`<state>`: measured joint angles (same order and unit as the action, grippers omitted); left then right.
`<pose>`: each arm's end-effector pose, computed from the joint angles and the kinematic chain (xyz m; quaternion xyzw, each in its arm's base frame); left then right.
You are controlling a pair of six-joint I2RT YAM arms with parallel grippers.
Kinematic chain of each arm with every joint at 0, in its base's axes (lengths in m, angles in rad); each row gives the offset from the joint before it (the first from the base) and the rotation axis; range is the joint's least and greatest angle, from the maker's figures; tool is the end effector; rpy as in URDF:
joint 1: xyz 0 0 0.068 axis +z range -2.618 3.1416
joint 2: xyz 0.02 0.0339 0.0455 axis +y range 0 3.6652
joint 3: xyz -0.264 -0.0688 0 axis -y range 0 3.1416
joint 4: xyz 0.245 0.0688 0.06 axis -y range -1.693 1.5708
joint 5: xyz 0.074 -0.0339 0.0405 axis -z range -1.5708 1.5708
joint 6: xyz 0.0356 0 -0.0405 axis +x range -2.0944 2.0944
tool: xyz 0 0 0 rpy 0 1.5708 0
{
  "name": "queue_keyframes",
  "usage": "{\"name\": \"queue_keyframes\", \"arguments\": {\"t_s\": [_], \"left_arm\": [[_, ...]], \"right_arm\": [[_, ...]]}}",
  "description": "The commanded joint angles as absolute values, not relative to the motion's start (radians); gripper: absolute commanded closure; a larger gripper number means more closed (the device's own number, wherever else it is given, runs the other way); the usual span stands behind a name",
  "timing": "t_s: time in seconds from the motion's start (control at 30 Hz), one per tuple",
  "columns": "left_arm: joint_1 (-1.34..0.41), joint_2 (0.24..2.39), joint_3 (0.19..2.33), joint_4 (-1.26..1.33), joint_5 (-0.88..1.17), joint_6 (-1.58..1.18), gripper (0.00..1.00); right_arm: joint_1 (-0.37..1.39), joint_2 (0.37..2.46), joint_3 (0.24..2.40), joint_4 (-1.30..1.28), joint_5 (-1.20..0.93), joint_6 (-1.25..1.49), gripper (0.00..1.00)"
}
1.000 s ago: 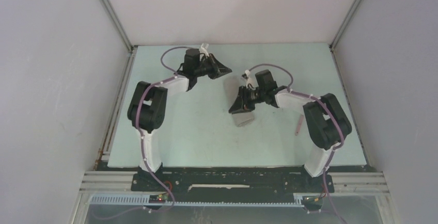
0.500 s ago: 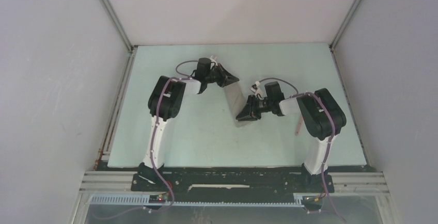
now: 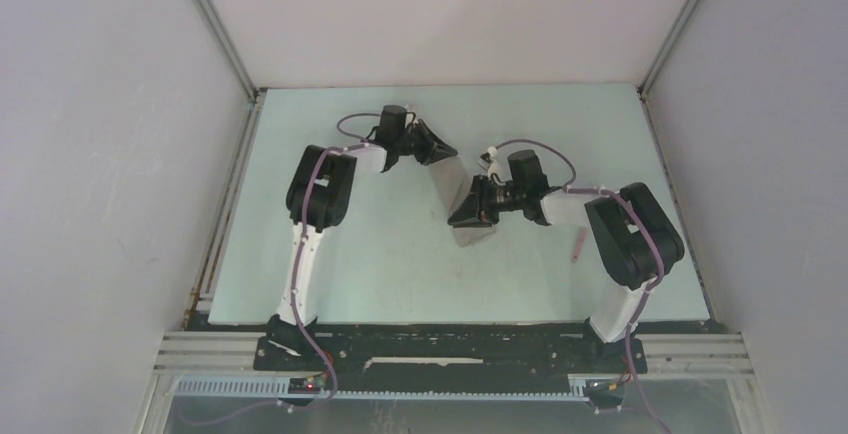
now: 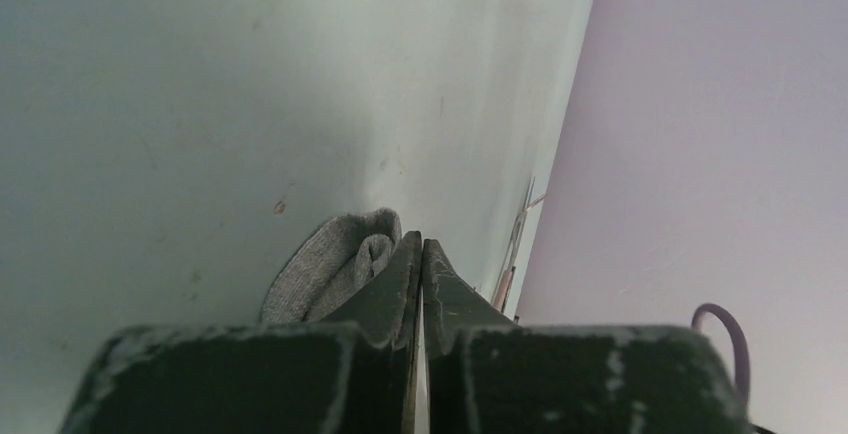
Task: Fold the napkin into a case and place the utensils inside
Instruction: Smooth out the smaller rectangle-folded napkin at the center of the board.
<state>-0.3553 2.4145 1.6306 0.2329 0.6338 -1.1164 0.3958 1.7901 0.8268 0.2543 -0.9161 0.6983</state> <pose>0.4807 -0.2009 0.1047 -0.1668 0.8265 -0.5129 0.1612 0.3021 0.1568 0.1420 -0.0598 0.8335 0.5380 0.1110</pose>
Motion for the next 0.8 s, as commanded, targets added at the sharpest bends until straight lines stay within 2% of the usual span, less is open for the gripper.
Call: {"name": "queue_keyframes", "arguments": {"t_s": [0.0, 0.17, 0.27, 0.5, 0.67, 0.77], "left_arm": [[-0.345, 2.367, 1.693, 0.156, 0.646, -1.021, 0.92], [-0.345, 2.277, 1.716, 0.079, 0.664, -0.943, 0.81], [-0.350, 2.178, 1.687, 0.033, 0.634, -0.891, 0.71], [-0.353, 1.856, 1.487, -0.037, 0.522, -0.817, 0.51], [-0.331, 1.655, 1.305, -0.075, 0.452, -0.763, 0.45], [-0.308, 1.552, 1.191, -0.072, 0.434, -0.761, 0.43]], "right_arm": [[0.417, 1.781, 0.871, 0.240, -0.896, 0.711, 0.60], [0.436, 1.838, 0.846, 0.247, -0.880, 0.692, 0.60], [0.440, 1.847, 0.844, 0.218, -0.837, 0.663, 0.60], [0.533, 1.747, 0.923, -0.134, -0.607, 0.485, 0.56], [0.664, 1.715, 0.969, -0.219, -0.388, 0.526, 0.55], [0.732, 1.770, 1.044, -0.306, -0.201, 0.575, 0.59]]}}
